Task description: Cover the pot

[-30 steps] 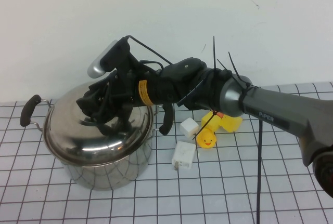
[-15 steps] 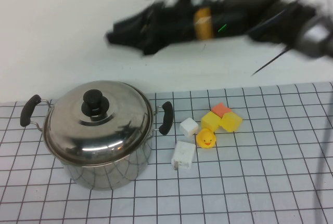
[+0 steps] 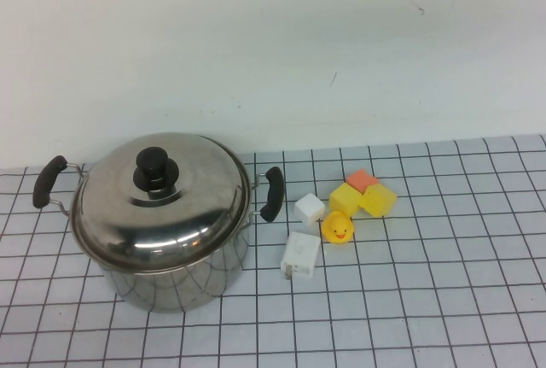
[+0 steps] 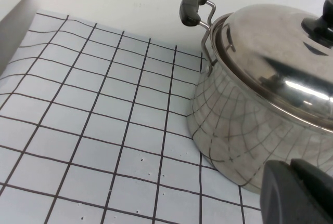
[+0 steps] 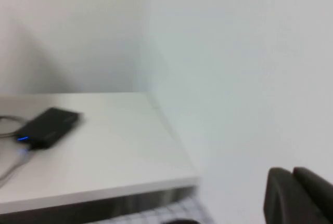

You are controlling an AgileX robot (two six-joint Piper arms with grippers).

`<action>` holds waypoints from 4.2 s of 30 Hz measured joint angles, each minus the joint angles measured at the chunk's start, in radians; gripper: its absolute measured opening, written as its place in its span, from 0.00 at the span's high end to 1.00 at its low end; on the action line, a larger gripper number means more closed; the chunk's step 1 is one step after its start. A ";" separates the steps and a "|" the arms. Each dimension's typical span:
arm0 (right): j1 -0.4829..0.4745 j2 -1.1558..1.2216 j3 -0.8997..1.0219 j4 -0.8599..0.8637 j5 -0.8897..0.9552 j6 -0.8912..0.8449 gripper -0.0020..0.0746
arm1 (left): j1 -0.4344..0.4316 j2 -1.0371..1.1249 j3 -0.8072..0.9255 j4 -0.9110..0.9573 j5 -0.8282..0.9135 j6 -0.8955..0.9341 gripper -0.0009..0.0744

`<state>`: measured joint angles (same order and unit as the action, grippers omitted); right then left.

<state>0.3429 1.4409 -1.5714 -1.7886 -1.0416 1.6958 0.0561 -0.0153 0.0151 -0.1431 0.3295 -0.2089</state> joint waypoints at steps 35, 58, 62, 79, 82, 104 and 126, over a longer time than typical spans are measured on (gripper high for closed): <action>-0.034 -1.035 1.235 1.336 1.142 -1.512 0.97 | 0.000 0.000 0.000 0.000 0.000 0.000 0.99; -0.370 -1.453 1.597 1.825 1.303 -1.951 0.97 | 0.000 0.000 0.000 0.000 0.000 0.004 0.99; -0.333 -1.453 1.597 1.753 1.356 -1.844 0.97 | 0.000 0.000 0.000 0.000 0.000 0.004 0.99; -0.329 -1.453 1.595 1.698 1.366 -1.791 0.97 | 0.000 0.000 0.000 0.000 0.000 0.004 0.99; -0.329 -1.453 1.595 1.696 1.366 -1.791 0.97 | 0.000 0.000 0.000 0.000 0.000 0.004 0.99; -0.329 -1.453 1.595 1.694 1.368 -1.791 0.97 | 0.000 0.000 0.000 0.000 0.000 0.000 0.99; -0.329 -1.453 1.595 1.694 1.368 -1.791 0.97 | 0.000 0.000 0.000 0.000 0.000 0.000 0.99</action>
<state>0.0138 -0.0118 0.0241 -0.0942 0.3267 -0.0955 0.0561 -0.0153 0.0151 -0.1431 0.3295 -0.2086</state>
